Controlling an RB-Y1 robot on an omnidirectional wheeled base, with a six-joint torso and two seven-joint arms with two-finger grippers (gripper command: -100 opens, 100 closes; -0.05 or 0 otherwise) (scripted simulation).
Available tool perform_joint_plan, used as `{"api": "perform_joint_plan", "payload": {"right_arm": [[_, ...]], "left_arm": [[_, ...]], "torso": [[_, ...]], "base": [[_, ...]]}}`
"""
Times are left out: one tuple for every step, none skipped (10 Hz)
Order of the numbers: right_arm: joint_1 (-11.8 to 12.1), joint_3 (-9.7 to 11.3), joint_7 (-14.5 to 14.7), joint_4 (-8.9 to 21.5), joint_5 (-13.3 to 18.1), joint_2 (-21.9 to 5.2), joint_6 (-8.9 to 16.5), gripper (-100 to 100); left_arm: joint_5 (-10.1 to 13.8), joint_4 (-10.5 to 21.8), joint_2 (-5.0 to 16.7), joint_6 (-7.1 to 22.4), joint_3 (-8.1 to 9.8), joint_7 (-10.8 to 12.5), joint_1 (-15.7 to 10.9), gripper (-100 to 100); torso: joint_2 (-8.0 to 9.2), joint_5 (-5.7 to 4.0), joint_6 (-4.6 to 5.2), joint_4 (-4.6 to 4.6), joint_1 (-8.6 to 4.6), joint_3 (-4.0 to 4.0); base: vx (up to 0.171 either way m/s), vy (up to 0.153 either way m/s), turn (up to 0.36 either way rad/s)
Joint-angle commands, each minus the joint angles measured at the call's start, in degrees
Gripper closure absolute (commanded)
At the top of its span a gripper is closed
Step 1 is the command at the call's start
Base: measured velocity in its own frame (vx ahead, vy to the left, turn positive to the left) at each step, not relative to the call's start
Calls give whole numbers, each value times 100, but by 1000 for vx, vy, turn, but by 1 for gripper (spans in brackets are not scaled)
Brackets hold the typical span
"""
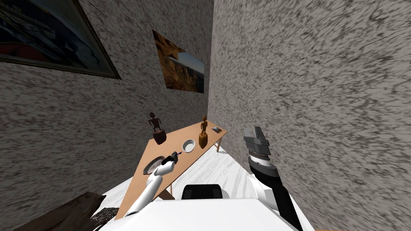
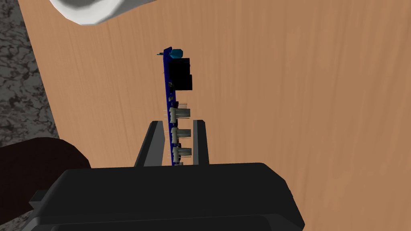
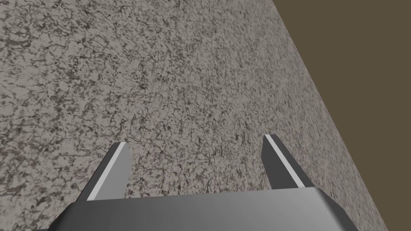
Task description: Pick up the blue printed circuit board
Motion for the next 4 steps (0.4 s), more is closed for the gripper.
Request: {"api": "perform_joint_plan", "payload": {"right_arm": [[0, 0, 0, 0, 0, 0, 0, 0], [-1, 0, 0, 0, 0, 0, 0, 0], [-1, 1, 0, 0, 0, 1, 0, 0], [-1, 0, 0, 0, 0, 0, 0, 0]], "left_arm": [[7, -148, 49, 181, 19, 17, -23, 100], [16, -214, 73, 261, 24, 24, -32, 100], [14, -200, 60, 200, 19, 18, -14, 100], [13, -205, 61, 223, 20, 20, -12, 0]], "torso": [[0, 0, 0, 0, 0, 0], [27, -2, -2, 3, -6, 13], [43, -3, -1, 5, -18, 23], [28, -3, -1, 5, -13, 16]], "base": [[-89, -19, -8], [-125, -48, -3], [-52, -25, 4], [-10, -4, 1]]}}
